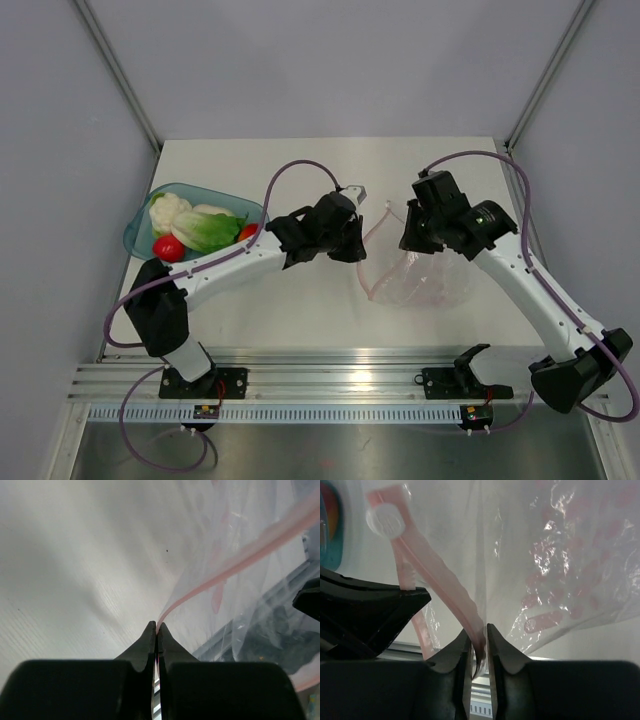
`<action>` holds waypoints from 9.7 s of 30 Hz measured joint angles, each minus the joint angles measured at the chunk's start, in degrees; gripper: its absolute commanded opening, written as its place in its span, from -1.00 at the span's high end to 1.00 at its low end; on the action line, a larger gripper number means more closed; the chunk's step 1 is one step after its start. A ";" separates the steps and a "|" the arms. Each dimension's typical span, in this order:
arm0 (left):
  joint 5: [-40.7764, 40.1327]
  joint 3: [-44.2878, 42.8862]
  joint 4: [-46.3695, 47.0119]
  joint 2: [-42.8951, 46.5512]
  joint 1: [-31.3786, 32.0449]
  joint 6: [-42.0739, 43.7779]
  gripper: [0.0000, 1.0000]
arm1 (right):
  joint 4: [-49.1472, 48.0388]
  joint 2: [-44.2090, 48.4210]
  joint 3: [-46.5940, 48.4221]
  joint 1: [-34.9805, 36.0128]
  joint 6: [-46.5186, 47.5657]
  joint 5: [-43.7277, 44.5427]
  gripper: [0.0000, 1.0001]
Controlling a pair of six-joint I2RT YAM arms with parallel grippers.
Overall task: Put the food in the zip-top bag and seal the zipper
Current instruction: Open the zipper of the food storage bag, then pick up the fake vegetable from the bin, then place the fake vegetable in the bin, then pick up the fake fruit from the bin, then place the fake fruit in the zipper food storage bag.
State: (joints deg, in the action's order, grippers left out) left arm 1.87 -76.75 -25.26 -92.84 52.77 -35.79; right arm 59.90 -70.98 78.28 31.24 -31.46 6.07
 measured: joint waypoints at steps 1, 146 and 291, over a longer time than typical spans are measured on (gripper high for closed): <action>0.44 0.33 0.20 0.00 -0.13 -0.22 1.00 | -0.04 0.07 -0.52 0.00 -0.15 0.13 0.49; 56.04 27.50 44.72 32.41 -44.44 -37.73 1.00 | -30.18 -11.69 -5.64 5.75 -4.37 -9.46 1.00; 26.75 4.81 -10.88 14.14 -44.22 7.76 1.00 | -39.12 -40.76 16.31 11.26 -15.34 -30.38 0.91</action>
State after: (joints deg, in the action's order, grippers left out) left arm 28.62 -71.94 -36.14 -78.70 8.56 -28.03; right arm 20.78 -111.74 94.59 42.50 -46.81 -24.32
